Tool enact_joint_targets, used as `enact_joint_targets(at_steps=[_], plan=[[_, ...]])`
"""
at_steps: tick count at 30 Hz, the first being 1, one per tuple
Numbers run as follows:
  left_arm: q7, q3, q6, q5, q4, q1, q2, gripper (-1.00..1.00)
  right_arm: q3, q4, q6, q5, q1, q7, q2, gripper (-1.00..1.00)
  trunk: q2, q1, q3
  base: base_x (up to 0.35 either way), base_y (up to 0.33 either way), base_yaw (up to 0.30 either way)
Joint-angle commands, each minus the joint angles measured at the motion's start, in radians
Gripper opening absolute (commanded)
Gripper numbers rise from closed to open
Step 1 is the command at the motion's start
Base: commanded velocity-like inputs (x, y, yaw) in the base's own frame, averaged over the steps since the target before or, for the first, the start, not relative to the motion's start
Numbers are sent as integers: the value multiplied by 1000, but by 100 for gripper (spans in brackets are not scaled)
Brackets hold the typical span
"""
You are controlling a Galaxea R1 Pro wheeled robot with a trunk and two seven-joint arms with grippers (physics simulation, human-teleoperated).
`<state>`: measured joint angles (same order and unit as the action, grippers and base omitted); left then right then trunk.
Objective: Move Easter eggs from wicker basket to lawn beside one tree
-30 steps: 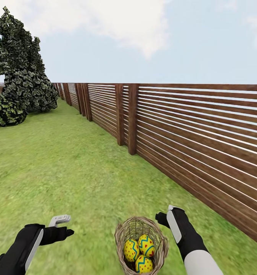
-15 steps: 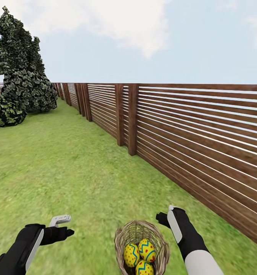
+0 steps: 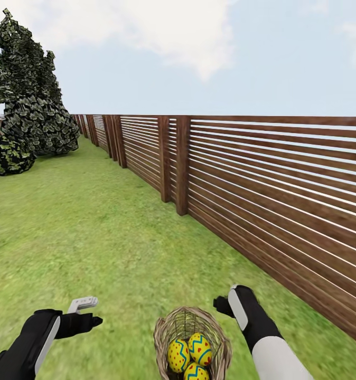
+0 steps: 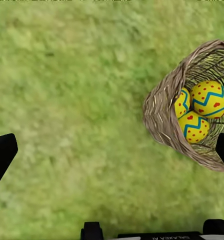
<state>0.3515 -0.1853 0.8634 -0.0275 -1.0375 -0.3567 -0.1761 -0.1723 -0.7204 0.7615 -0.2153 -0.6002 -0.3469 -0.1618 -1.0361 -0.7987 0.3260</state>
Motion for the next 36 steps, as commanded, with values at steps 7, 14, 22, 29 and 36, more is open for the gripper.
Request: enact_joint_targets(at_steps=[7,14,22,29,36], plan=[[7,-5,10,-3,-23,-1,-3,100,-3,224,-8,-7,-97,-8,1,100,-1,0,1,1,-1,0],[7,-5,18,-3,-38,-1,-1,100,-3,246,-13,-6,-106,-8,6,100,-1,0,1,0,0,0],[7,-6,20,-2,-41,-1,-1,100,-3,251,-45,-9,-107,-9,23,100,-22,-12,11,0,0,0],[9,-11,22,0,-51,-1,-4,100,-3,251,-81,-7,-107,-9,26,100,-71,-38,33,0,0,0],[65,-89,24,0,-60,-1,-8,100,-3,251,-111,-9,-106,-9,45,100,-120,-65,55,0,0,0]])
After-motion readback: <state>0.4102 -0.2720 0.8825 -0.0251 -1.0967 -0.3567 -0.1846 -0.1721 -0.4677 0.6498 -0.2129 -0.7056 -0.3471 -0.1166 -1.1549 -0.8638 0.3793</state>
